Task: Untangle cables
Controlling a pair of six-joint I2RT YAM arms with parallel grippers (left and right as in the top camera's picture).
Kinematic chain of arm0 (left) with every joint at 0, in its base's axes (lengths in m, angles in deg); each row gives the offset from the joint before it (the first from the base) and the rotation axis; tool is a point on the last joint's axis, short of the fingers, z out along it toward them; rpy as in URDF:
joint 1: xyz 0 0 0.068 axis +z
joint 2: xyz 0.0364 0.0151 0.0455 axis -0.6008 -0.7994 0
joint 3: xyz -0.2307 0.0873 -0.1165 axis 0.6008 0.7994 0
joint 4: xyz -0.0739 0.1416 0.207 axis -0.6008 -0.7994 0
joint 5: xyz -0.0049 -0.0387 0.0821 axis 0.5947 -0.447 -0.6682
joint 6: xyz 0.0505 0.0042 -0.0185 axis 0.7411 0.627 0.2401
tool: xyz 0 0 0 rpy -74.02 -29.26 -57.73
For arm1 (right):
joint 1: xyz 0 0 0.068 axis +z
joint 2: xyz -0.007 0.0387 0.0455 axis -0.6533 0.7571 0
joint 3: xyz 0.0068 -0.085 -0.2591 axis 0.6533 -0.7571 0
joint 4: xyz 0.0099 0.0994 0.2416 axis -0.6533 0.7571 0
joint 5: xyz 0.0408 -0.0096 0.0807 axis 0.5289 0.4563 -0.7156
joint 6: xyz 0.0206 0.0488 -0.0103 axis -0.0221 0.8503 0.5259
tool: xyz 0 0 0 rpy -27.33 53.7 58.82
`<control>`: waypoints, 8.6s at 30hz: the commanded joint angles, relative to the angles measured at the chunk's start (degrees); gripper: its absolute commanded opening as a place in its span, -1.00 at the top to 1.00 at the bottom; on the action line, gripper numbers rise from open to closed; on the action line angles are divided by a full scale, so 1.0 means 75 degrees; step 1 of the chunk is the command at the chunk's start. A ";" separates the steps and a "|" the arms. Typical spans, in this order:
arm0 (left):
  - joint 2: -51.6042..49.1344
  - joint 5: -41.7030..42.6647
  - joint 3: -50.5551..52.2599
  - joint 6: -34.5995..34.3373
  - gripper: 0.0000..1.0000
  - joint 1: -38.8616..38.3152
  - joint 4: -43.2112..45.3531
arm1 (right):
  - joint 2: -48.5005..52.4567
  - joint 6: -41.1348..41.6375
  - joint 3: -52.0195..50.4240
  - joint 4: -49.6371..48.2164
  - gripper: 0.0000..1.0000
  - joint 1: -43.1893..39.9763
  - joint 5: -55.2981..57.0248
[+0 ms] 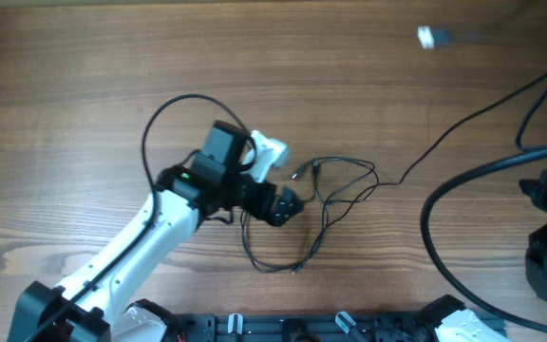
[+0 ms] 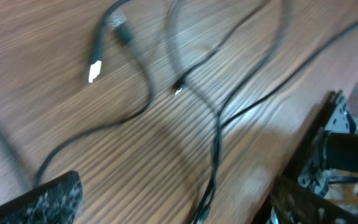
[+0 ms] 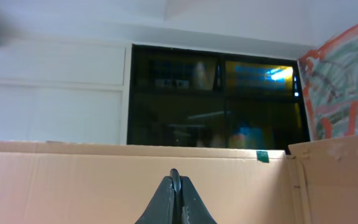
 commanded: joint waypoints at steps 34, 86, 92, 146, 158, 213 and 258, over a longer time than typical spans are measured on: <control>-0.3453 -0.0542 0.0058 -0.1699 -0.52 0.5421 0.0810 | -0.0224 0.0959 0.0111 0.2658 0.92 -0.0216 -0.0376; -0.0041 -0.4316 0.0058 -0.0627 -0.40 -0.2110 0.5677 | -0.0122 0.1932 0.0111 0.5890 0.92 -0.0216 -0.7265; -0.0038 -0.4476 0.0058 -0.0947 0.92 -0.1839 0.5659 | -0.0122 0.1926 0.0111 0.6376 0.92 -0.0216 -0.6933; 0.5584 -0.2422 -0.1244 -0.0090 0.92 0.1460 0.2323 | 0.4086 0.1655 0.0067 0.7079 0.92 0.1236 -0.6359; 0.5543 -0.3722 -0.1241 -0.0090 -0.75 0.1460 -0.0070 | 0.1953 0.1920 0.0070 0.5686 0.92 -0.0787 -0.0863; 0.0927 -0.3893 -0.1230 -0.2984 -0.93 0.2600 -0.1877 | 0.6892 0.1891 0.0023 1.0628 -0.99 -0.3445 -0.7772; 0.0475 -0.4036 -0.1221 -0.2229 -1.00 0.3657 -0.1731 | 0.6904 0.6210 -0.3051 0.7539 -0.02 0.1142 -0.6461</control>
